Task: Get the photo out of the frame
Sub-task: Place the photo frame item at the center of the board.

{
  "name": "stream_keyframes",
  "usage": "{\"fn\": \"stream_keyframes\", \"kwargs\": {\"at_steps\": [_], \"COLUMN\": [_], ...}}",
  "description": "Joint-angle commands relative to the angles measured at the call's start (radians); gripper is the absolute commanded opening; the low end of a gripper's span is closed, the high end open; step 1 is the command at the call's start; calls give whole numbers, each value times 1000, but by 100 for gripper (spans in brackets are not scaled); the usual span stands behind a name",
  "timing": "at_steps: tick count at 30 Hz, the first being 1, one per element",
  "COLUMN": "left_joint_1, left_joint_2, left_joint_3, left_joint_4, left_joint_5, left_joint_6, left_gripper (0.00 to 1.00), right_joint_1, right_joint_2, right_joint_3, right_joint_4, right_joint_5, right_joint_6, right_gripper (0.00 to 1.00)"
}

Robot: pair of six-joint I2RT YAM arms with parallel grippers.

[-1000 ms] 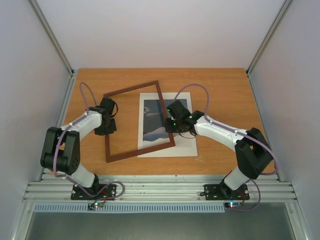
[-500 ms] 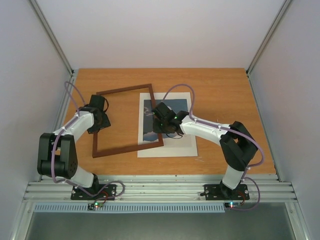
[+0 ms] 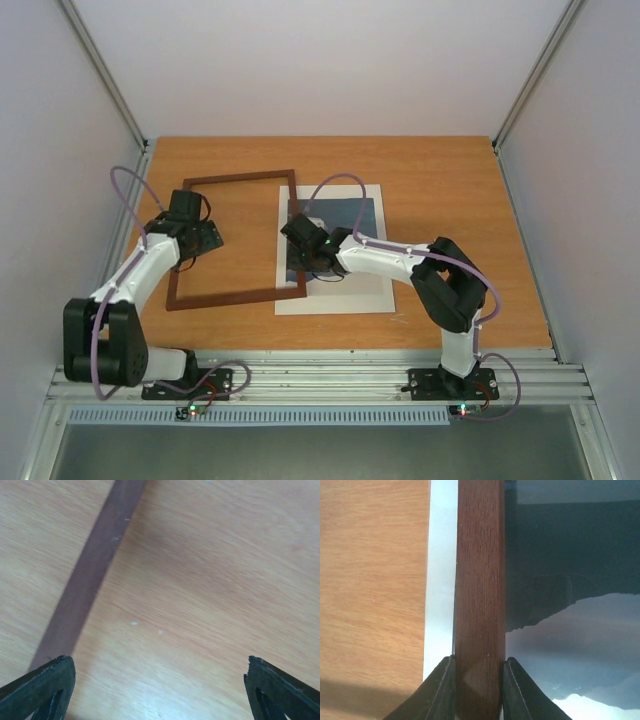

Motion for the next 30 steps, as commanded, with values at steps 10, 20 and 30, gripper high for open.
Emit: {"fn": "stream_keyframes", "kwargs": {"at_steps": [10, 20, 30], "left_joint_1": [-114, -97, 94], "left_joint_2": [-208, -235, -12], "left_joint_3": [-168, -145, -82], "left_joint_4": [146, -1, -14], "left_joint_5": [468, 108, -130], "left_joint_6": [-109, -96, -104], "left_gripper": [91, 94, 94], "right_joint_1": [28, 28, 28], "right_joint_2": [-28, -27, -20], "right_joint_3": [-25, -32, -17], "right_joint_4": [163, 174, 184], "right_joint_5": [-10, 6, -43], "right_joint_6": [78, 44, -10], "right_gripper": [1, 1, 1]}}
